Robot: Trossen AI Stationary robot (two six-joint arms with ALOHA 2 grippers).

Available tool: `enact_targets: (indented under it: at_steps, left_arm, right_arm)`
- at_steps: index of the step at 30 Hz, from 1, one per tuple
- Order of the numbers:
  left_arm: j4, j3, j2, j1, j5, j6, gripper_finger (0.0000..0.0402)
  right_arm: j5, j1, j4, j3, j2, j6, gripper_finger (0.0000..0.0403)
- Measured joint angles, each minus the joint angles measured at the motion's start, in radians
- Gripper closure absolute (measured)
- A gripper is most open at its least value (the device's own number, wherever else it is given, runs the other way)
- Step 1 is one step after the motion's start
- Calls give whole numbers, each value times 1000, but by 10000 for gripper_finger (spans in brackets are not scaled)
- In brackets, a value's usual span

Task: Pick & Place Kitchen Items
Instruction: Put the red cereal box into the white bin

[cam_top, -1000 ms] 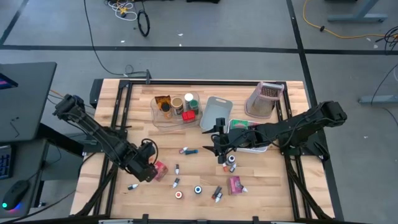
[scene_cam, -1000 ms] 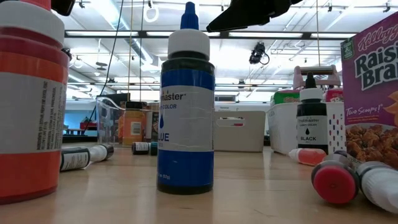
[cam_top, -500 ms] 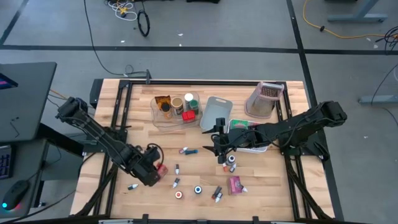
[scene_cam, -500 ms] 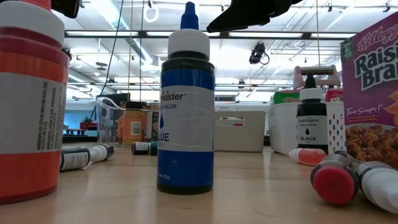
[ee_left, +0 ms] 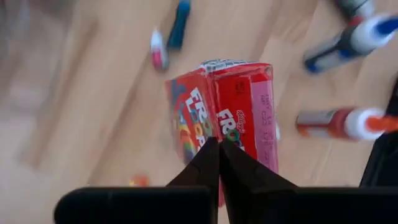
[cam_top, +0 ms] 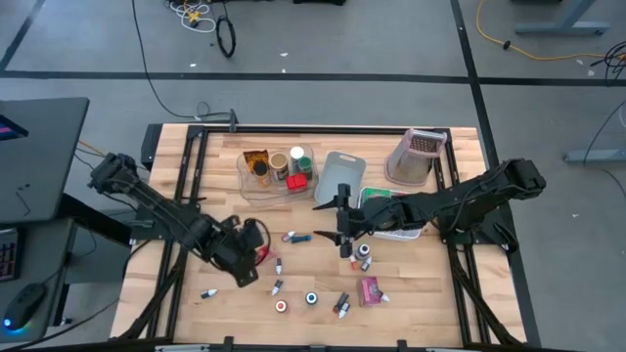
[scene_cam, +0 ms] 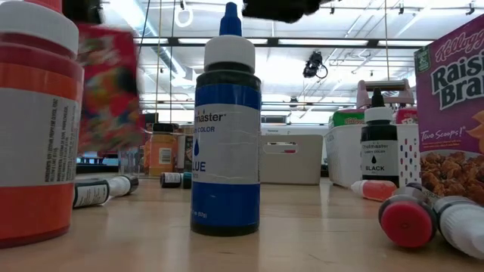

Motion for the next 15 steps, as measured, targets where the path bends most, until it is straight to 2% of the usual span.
enact_targets:
  at_steps: [6, 11, 15]
  left_arm:
    - [59, 68, 0, 111, -41, 337, 397]
    - [196, 72, 0, 201, -2, 586, 396]
    - [271, 72, 2, 253, 21, 708, 398]
  right_arm:
    - [-179, -24, 119, 0, 0, 16, 147]
    - [-221, -50, 149, 0, 0, 16, 193]
    - [-259, -73, 93, 0, 0, 31, 217]
